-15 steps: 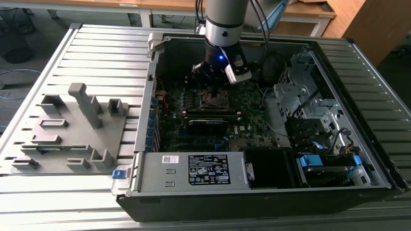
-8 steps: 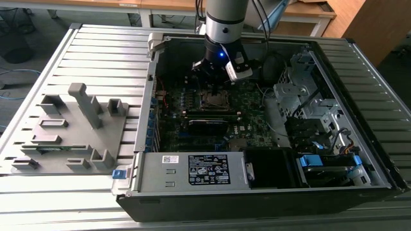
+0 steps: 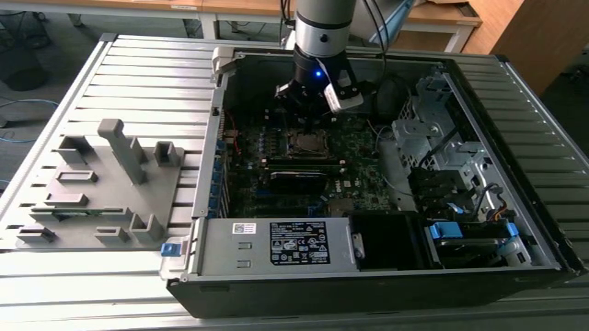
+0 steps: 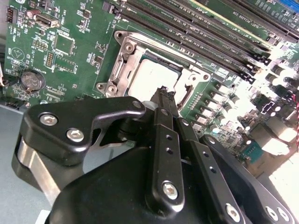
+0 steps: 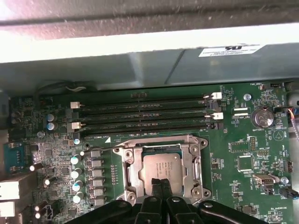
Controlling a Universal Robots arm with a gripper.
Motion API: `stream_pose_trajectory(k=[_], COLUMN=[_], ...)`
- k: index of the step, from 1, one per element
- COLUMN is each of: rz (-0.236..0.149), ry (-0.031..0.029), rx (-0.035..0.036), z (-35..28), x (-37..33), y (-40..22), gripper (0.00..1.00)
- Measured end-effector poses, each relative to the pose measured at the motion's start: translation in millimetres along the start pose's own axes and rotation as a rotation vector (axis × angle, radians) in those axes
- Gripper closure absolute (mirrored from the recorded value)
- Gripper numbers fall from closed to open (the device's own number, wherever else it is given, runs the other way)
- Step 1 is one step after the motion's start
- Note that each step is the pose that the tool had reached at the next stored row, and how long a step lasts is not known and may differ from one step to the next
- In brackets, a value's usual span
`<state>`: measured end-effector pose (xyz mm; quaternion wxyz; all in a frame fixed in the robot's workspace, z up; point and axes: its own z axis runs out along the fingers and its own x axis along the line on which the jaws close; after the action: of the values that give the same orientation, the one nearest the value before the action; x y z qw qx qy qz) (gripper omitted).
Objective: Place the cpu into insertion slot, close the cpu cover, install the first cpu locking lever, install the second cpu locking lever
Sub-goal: 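Install the first cpu locking lever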
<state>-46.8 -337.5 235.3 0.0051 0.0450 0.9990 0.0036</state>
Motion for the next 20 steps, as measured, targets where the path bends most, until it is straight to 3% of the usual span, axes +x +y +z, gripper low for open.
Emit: stream_pose_trajectory(k=[12, 20], rz=[0.000, 0.000], ry=[0.0000, 0.0000], rx=[-0.0001, 0.0000], z=[-1.6, -1.6], x=[0.1, 6.2], y=[0.0, -0.5], gripper=[0.89, 0.89])
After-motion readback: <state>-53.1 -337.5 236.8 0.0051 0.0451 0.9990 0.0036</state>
